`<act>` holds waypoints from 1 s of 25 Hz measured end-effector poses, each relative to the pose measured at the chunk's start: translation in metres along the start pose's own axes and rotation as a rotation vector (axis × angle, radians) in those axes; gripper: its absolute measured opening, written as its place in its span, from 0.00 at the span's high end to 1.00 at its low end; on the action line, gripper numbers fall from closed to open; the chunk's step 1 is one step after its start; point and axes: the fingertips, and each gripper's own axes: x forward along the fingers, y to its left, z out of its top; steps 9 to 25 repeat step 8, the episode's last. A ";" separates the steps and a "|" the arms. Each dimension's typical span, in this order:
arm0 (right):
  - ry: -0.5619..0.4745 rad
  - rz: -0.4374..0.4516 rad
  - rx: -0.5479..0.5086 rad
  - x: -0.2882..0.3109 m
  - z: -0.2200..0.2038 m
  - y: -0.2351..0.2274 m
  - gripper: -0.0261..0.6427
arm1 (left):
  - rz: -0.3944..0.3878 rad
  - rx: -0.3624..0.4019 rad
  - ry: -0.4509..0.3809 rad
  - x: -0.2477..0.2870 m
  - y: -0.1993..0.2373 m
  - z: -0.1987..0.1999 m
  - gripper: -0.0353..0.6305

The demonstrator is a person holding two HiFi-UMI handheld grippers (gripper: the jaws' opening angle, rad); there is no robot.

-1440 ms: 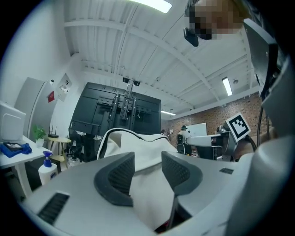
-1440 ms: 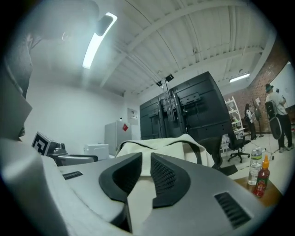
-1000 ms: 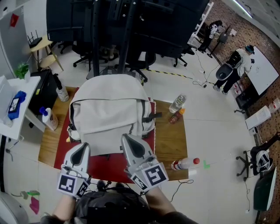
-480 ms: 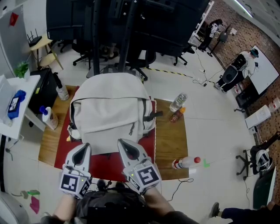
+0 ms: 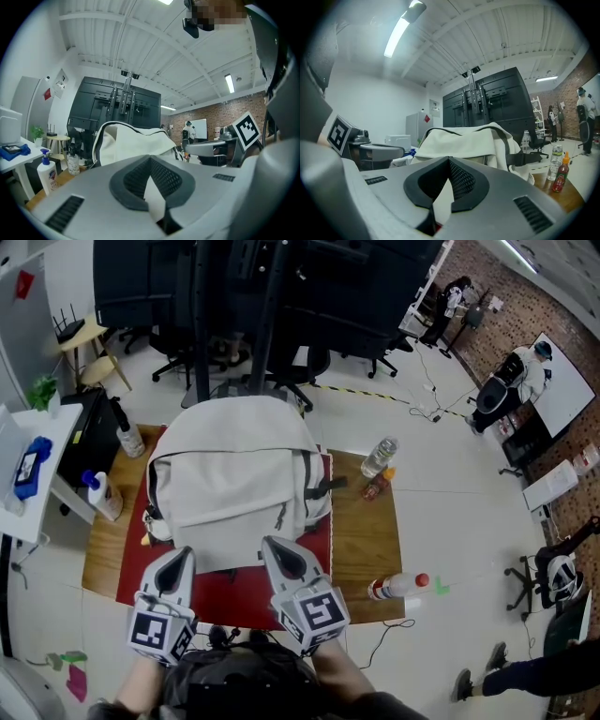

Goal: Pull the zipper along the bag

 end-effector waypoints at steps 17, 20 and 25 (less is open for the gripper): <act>0.024 -0.035 -0.024 -0.002 -0.002 -0.008 0.96 | 0.001 -0.011 0.006 0.001 0.004 -0.003 0.91; 0.024 -0.035 -0.024 -0.002 -0.002 -0.008 0.96 | 0.001 -0.011 0.006 0.001 0.004 -0.003 0.91; 0.024 -0.035 -0.024 -0.002 -0.002 -0.008 0.96 | 0.001 -0.011 0.006 0.001 0.004 -0.003 0.91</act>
